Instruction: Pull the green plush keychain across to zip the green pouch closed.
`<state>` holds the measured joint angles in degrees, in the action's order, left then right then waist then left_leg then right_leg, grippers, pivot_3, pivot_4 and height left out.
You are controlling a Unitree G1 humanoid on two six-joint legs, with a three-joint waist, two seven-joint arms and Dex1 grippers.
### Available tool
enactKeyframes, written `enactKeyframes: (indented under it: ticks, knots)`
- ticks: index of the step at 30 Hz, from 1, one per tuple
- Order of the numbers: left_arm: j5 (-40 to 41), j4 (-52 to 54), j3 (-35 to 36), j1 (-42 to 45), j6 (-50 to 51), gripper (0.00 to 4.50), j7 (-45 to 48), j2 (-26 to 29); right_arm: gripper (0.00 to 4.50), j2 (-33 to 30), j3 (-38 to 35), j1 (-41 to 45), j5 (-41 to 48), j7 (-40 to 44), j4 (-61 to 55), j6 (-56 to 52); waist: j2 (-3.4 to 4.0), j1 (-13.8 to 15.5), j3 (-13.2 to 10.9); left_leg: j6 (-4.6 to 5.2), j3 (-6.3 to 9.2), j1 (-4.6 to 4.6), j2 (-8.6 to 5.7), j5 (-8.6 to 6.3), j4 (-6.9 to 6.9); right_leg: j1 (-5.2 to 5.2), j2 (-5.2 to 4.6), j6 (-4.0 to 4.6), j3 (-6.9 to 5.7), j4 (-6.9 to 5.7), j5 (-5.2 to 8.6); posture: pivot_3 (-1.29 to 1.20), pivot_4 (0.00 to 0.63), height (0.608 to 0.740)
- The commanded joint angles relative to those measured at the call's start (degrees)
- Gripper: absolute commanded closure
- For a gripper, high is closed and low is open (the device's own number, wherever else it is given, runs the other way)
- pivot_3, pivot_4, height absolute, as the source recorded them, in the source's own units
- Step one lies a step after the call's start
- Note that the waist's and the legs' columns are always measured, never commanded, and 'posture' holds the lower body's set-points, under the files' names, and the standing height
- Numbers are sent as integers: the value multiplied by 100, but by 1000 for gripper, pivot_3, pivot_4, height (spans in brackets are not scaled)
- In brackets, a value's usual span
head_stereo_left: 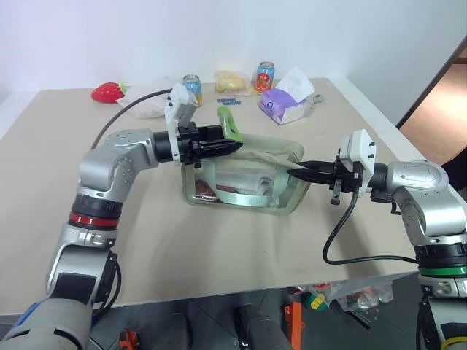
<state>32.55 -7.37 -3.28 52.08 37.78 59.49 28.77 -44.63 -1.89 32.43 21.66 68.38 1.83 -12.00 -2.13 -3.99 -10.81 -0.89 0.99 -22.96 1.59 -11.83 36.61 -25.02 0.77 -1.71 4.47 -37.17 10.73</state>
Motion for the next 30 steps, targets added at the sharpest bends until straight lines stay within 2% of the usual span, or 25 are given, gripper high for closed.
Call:
enactKeyframes:
  ticks: [1,2,3,5,10,23,26,30]
  knots:
    - [52,307,243,7,112,1074,156,366,4500,-35,0,47,-40,20,-54,22,0,-4,0,0,0,0,0,0,0,0,0,0,0,0,0,0,150,740]
    - [17,372,240,-72,121,1074,225,539,4500,-28,10,58,-41,31,-42,29,0,-8,0,0,-1,0,0,0,0,-1,0,0,0,0,0,0,150,740]
    - [-23,452,240,-189,122,603,290,706,4500,-19,21,74,-45,38,-28,36,0,-17,0,0,-1,0,0,0,0,-1,0,1,0,0,1,0,150,740]
    - [-23,594,251,-379,170,13,360,940,4500,-8,37,100,-51,51,1,51,0,-19,0,0,-2,1,2,0,-3,-1,0,3,1,0,2,0,150,740]
    - [-37,1005,396,-988,151,13,246,1265,4500,18,85,183,-69,105,100,109,0,-19,0,0,-1,0,3,0,-3,-2,-2,5,-3,0,5,0,150,740]
    - [-248,1247,695,-1818,-553,13,-467,909,4500,20,87,216,-68,142,149,139,0,-25,0,1,0,2,6,0,-2,-2,0,7,-5,-2,4,0,150,740]
    - [-280,1170,665,-1807,-727,811,-545,735,4500,20,82,192,-68,128,116,129,0,-24,0,0,-2,2,5,0,-1,0,-2,7,-4,-1,4,0,150,740]
    - [-251,1198,620,-1799,-711,2220,-554,619,4500,8,77,186,-67,132,109,124,0,-25,0,0,-3,3,5,0,0,0,-1,7,-3,-2,4,0,150,740]
